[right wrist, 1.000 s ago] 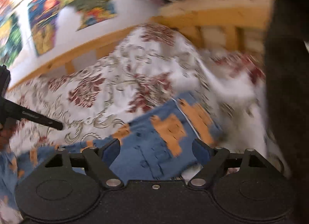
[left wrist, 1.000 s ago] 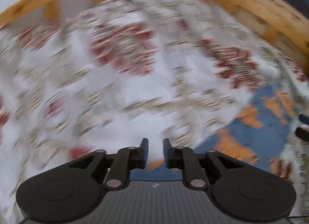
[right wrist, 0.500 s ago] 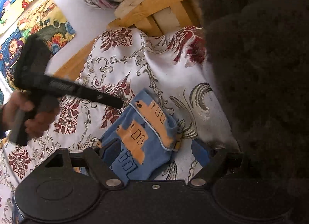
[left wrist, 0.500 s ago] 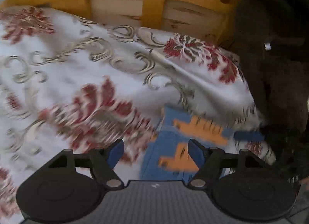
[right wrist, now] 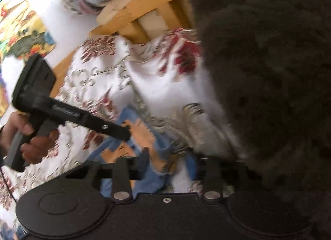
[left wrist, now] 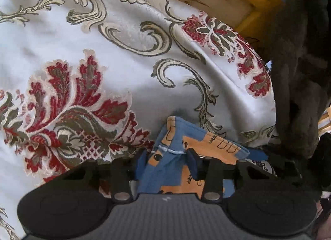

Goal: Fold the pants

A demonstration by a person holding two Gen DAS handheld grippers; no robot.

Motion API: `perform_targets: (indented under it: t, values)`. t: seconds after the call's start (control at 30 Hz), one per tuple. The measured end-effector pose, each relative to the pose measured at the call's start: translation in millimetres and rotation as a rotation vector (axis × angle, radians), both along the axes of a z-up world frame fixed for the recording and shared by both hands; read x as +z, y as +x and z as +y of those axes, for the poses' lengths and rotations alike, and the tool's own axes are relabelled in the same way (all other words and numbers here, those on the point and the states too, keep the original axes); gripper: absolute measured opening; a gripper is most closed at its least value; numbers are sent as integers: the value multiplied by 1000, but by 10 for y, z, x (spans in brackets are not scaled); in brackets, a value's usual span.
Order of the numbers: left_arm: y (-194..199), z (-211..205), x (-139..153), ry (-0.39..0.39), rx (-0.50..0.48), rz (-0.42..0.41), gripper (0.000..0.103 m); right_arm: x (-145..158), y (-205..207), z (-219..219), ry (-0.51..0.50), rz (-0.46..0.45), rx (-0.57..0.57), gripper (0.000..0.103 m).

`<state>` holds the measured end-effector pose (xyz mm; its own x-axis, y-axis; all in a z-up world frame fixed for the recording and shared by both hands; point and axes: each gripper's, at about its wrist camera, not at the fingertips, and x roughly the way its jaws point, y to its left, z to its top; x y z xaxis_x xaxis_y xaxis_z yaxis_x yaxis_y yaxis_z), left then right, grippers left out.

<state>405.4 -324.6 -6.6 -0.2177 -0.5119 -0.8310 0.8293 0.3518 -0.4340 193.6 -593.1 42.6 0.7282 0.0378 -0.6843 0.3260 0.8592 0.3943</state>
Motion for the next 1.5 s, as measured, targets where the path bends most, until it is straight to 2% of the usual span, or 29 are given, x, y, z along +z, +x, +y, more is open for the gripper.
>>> perform_targets:
  t: [0.13,0.23,0.3,0.4,0.57,0.73,1.13,1.37,1.5]
  values:
    - [17,-29,-18,-8,1,3,40,-67,11,28,3,-14,33,17]
    - [-5,-107,-27,-17,-4,-28,30,-74,-15,7,21,-30,35,12]
    - [-67,-133,4,-29,-10,-52,19,-43,-30,37,-11,-43,58,12]
    - [-106,-57,41,-68,3,-81,14,16,-73,164,-89,-73,112,11]
    - [-152,115,132,-124,27,-101,13,48,-95,257,-134,-94,141,11]
    - [-194,35,139,-91,8,-128,13,36,-70,175,-112,-84,108,11]
    - [-229,32,185,-115,20,-135,13,82,-117,167,-99,-116,126,10]
    - [-298,282,327,-175,28,-177,12,217,-207,389,-170,-198,228,10]
    - [-320,527,438,-226,73,-158,12,372,-311,549,-192,-257,309,10]
